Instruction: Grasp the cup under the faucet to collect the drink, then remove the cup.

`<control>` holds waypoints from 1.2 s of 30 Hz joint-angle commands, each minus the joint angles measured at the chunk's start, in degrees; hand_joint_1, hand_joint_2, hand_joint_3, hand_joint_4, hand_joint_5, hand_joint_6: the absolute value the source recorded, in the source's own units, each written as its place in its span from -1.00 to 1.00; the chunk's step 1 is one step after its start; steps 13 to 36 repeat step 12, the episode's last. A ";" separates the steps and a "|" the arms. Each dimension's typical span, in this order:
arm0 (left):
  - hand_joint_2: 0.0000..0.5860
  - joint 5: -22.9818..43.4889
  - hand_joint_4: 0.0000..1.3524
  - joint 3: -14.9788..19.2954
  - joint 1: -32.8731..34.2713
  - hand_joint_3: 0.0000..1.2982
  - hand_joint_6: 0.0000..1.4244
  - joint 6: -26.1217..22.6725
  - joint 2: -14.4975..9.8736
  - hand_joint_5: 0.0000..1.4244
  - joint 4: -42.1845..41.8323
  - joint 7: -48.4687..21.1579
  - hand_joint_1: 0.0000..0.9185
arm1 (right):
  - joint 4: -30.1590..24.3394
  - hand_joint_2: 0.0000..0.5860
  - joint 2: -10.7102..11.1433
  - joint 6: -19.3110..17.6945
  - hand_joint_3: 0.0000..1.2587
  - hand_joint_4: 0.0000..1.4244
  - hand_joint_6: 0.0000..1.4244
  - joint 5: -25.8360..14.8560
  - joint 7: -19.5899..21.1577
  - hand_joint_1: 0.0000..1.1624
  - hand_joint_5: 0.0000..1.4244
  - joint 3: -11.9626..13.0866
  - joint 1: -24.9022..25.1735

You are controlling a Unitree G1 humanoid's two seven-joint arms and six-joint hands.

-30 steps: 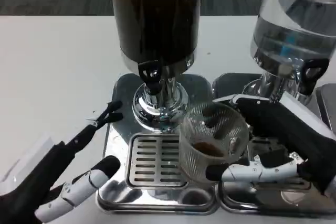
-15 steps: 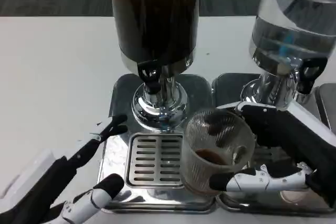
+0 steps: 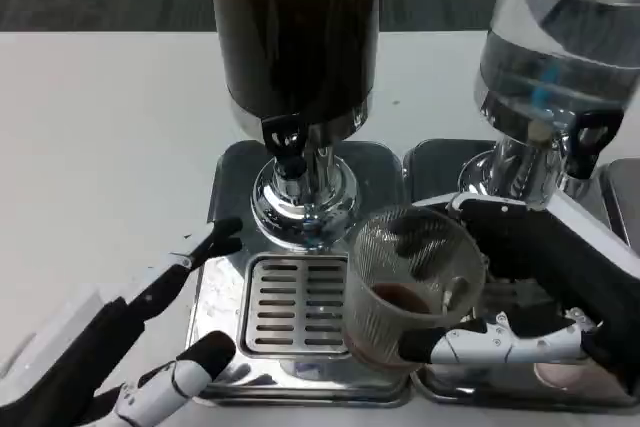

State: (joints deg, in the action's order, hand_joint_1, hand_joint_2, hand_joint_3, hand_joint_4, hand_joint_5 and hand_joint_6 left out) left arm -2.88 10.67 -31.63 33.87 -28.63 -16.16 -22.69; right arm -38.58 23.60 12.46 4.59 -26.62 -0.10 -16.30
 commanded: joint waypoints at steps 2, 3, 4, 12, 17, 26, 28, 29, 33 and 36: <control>-0.32 0.31 -1.00 0.42 -0.37 -0.88 -0.94 0.35 -0.03 -0.97 -0.24 -0.02 -1.00 | -0.58 -0.27 0.08 -0.48 0.06 -0.03 0.09 -0.91 0.46 0.56 0.11 0.33 0.65; -0.32 0.29 -1.00 0.45 -0.28 -0.88 -0.94 0.36 -0.05 -0.97 -0.17 0.00 -1.00 | -0.59 -0.27 0.08 -0.43 0.06 -0.03 0.09 -0.95 0.47 0.56 0.11 0.38 0.62; -0.32 0.28 -1.00 0.48 -0.24 -0.88 -0.94 0.37 -0.06 -0.97 -0.15 0.01 -1.00 | -0.62 -0.26 0.13 -0.45 0.06 -0.03 0.10 -0.95 0.44 0.55 0.11 0.43 0.59; -0.32 0.47 -1.00 0.35 -0.22 -0.88 -0.94 0.20 0.15 -0.97 -0.14 0.09 -1.00 | -0.65 -0.24 0.28 -0.35 0.09 -0.03 0.11 -1.09 0.30 0.55 0.11 0.66 0.57; -0.32 0.47 -1.00 0.35 -0.22 -0.88 -0.94 0.20 0.15 -0.97 -0.14 0.09 -1.00 | -0.65 -0.24 0.28 -0.35 0.09 -0.03 0.11 -1.09 0.30 0.55 0.11 0.66 0.57; -0.32 0.47 -1.00 0.35 -0.22 -0.88 -0.94 0.20 0.15 -0.97 -0.14 0.09 -1.00 | -0.65 -0.24 0.28 -0.35 0.09 -0.03 0.11 -1.09 0.30 0.55 0.11 0.66 0.57; -0.32 0.47 -1.00 0.35 -0.22 -0.88 -0.94 0.20 0.15 -0.97 -0.14 0.09 -1.00 | -0.65 -0.24 0.28 -0.35 0.09 -0.03 0.11 -1.09 0.30 0.55 0.11 0.66 0.57; -0.32 0.47 -1.00 0.35 -0.22 -0.88 -0.94 0.20 0.15 -0.97 -0.14 0.09 -1.00 | -0.65 -0.24 0.28 -0.35 0.09 -0.03 0.11 -1.09 0.30 0.55 0.11 0.66 0.57; -0.32 0.47 -1.00 0.35 -0.22 -0.88 -0.94 0.20 0.15 -0.97 -0.14 0.09 -1.00 | -0.65 -0.24 0.28 -0.35 0.09 -0.03 0.11 -1.09 0.30 0.55 0.11 0.66 0.57; -0.32 0.47 -1.00 0.35 -0.22 -0.88 -0.94 0.20 0.15 -0.97 -0.14 0.09 -1.00 | -0.65 -0.24 0.28 -0.35 0.09 -0.03 0.11 -1.09 0.30 0.55 0.11 0.66 0.57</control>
